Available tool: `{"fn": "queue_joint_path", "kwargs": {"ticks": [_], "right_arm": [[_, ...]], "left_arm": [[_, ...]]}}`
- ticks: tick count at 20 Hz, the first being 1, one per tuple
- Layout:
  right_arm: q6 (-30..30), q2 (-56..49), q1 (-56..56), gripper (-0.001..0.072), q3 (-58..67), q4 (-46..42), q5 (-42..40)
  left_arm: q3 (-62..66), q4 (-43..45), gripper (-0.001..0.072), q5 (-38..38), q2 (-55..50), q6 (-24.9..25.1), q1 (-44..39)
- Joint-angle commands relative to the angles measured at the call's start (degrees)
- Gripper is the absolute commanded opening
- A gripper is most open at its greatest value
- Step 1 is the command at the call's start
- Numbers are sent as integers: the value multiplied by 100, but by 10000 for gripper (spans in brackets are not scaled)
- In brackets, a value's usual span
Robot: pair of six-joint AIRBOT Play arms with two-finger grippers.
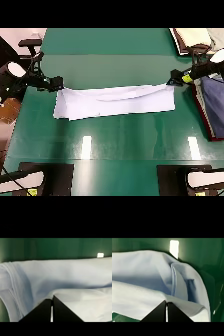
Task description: Fold the shirts.
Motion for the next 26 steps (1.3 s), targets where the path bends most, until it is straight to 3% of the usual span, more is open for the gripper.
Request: {"fn": "queue_joint_path", "kwargs": {"ticks": [1, 2, 3, 7, 8, 9, 10, 11, 12, 16, 19, 21, 22, 24, 26], "right_arm": [[-11, -522, 9, 163, 638, 197, -15], [-26, -590, -37, 412, 769, 365, -26], [-107, -627, -98, 505, 885, 553, -9], [-654, -555, -492, 516, 966, 780, 601], [-772, -511, -658, 516, 822, 778, 833], [-844, -459, -815, 517, 601, 780, 938], [-935, -413, -986, 566, 330, 778, 992], [-946, -380, -1152, 673, 61, 778, 975], [-992, -398, -1320, 704, -177, 780, 977], [-1108, -726, -1670, 704, -909, 793, 929], [-1576, -1082, -1510, 701, -1126, 1440, 920], [-1587, -1250, -1283, 697, -1126, 1738, 782], [-1633, -1300, -1156, 643, -1126, 1816, 619], [-1644, -1298, -927, 426, -1126, 1827, 254], [-1674, -1152, -800, 40, -1126, 1829, -46]], "left_arm": [[72, 0, 331, 490, -151, 52, 2], [109, -26, 631, 516, -149, 28, 2], [192, -61, 675, 479, -146, 7, 2], [787, -87, 674, -221, -81, 13, 0], [907, -90, 605, -448, -68, 13, 0], [984, -90, 366, -651, -52, 15, 0], [997, -129, 149, -743, -39, 20, 0], [997, -195, 32, -817, -39, 46, 0], [994, -243, 31, -887, -42, 55, 0], [953, -560, 31, -1040, -70, 55, -85], [925, -553, 23, -896, -131, 55, -476], [922, -553, 22, -730, -249, 48, -824], [922, -557, 22, -662, -332, 24, -994], [925, -625, 22, -492, -568, -94, -1349], [931, -798, 22, -175, -826, -146, -1672]]}}
